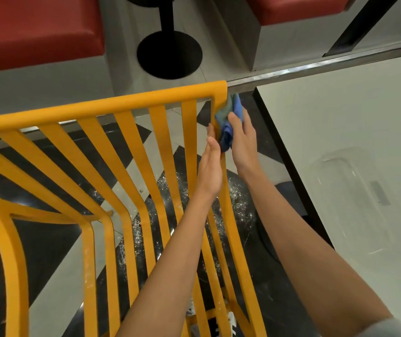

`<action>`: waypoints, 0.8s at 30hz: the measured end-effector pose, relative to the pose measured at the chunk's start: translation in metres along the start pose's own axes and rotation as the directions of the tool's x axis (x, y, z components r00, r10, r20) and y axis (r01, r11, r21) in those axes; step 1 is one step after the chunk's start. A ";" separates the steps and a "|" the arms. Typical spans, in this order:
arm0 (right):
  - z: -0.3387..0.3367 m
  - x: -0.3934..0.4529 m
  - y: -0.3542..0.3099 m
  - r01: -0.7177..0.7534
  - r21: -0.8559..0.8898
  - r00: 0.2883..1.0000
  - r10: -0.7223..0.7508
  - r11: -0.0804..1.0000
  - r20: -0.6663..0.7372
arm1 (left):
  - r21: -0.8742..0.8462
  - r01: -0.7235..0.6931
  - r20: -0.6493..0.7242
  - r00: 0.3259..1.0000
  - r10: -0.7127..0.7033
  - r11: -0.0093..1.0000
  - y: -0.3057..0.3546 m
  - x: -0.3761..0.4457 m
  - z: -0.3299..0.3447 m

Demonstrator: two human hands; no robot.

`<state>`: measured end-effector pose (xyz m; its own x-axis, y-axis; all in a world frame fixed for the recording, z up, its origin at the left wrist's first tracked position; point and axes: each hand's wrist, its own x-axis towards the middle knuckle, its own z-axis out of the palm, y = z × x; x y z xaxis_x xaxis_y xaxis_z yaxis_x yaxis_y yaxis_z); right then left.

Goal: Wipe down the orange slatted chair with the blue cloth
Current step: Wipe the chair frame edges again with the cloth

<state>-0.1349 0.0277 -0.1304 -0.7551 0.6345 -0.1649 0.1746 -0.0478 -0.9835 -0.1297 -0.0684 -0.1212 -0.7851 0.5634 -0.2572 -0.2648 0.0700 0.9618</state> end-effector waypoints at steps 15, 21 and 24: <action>-0.002 -0.013 0.041 -0.138 -0.066 0.990 0.138 0.988 -0.005 | -0.151 0.054 0.052 0.998 -0.047 0.987 -0.010 0.006 -0.015; 0.014 -0.002 -0.006 0.078 -0.080 0.995 -0.083 0.994 -0.055 | -0.175 0.054 0.060 0.997 -0.044 0.983 -0.010 0.004 -0.016; 0.008 -0.034 0.020 0.066 -0.102 0.995 -0.073 0.993 -0.066 | -0.183 0.071 0.083 0.995 -0.057 0.981 -0.007 0.003 -0.018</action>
<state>-0.1110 -0.0013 -0.1450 -0.7226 0.6857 -0.0878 0.1883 0.0730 -0.9794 -0.1402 -0.0816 -0.1302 -0.7198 0.6248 -0.3025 -0.4178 -0.0418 0.9076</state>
